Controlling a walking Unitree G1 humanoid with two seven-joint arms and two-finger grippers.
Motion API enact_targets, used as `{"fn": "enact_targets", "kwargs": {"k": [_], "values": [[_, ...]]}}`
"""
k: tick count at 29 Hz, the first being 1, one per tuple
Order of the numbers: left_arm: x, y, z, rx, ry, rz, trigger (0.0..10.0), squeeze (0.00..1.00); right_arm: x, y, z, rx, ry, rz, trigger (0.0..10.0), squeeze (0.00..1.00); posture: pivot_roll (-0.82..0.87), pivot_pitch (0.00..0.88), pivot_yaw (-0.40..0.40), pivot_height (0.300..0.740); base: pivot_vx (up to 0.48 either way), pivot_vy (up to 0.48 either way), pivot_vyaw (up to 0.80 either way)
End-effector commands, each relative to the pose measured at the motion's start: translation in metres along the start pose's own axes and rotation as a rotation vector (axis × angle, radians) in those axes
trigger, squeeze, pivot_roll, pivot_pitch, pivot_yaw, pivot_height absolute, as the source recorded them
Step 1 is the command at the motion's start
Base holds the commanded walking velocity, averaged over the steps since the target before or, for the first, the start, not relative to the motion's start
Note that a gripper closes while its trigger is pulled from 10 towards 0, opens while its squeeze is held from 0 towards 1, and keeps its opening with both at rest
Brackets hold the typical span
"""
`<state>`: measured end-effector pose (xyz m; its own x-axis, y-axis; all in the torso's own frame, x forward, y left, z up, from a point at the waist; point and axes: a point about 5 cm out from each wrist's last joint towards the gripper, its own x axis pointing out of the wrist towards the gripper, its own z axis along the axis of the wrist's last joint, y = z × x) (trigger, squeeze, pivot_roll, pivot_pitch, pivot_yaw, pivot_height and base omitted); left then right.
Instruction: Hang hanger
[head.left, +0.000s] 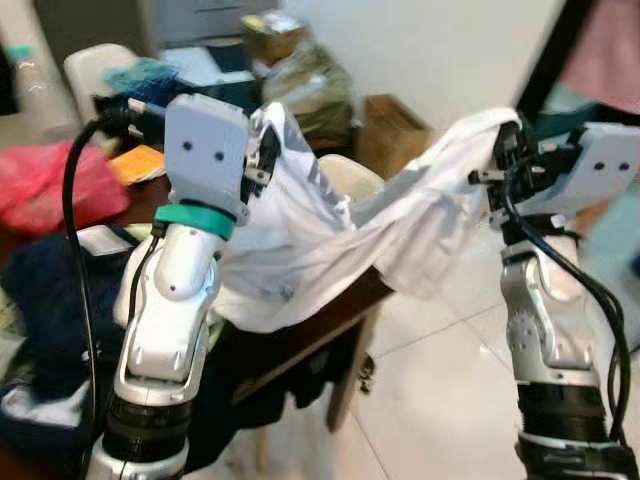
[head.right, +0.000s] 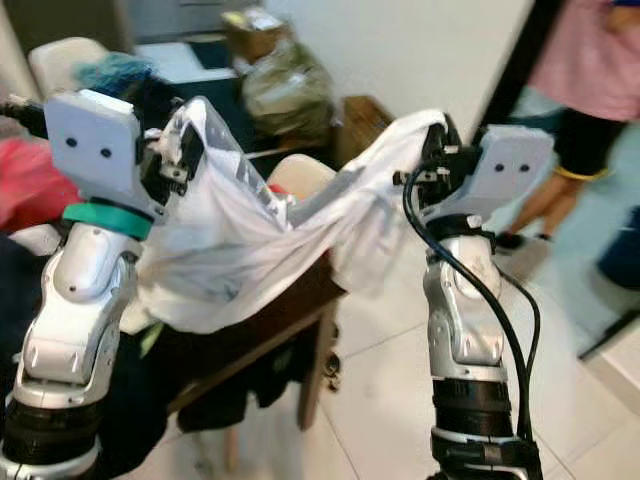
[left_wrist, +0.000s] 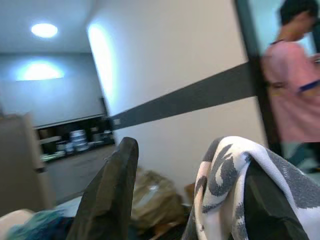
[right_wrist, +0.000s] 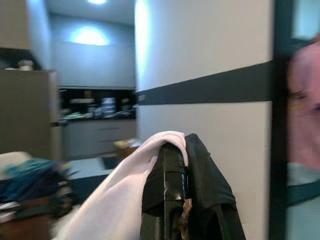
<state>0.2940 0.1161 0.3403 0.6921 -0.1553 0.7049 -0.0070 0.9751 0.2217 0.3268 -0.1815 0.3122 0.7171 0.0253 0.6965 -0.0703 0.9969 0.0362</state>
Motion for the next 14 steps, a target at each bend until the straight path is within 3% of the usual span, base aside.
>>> {"fn": "enact_targets", "kwargs": {"k": [1, 14], "values": [[0.001, -0.003, 0.002, -0.011, -0.018, -0.024, 10.0, 0.00, 0.000, 0.002, 0.003, 0.002, -0.011, 0.000, 10.0, 0.00, -0.07, 0.079, 0.033, 0.740, 0.000, 0.000, -0.78], [0.009, -0.024, 0.006, -0.080, -0.043, -0.149, 10.0, 0.00, 0.003, -0.002, 0.018, -0.036, -0.058, -0.017, 10.0, 0.00, -0.08, 0.080, 0.043, 0.740, 0.000, 0.000, -0.78]]}}
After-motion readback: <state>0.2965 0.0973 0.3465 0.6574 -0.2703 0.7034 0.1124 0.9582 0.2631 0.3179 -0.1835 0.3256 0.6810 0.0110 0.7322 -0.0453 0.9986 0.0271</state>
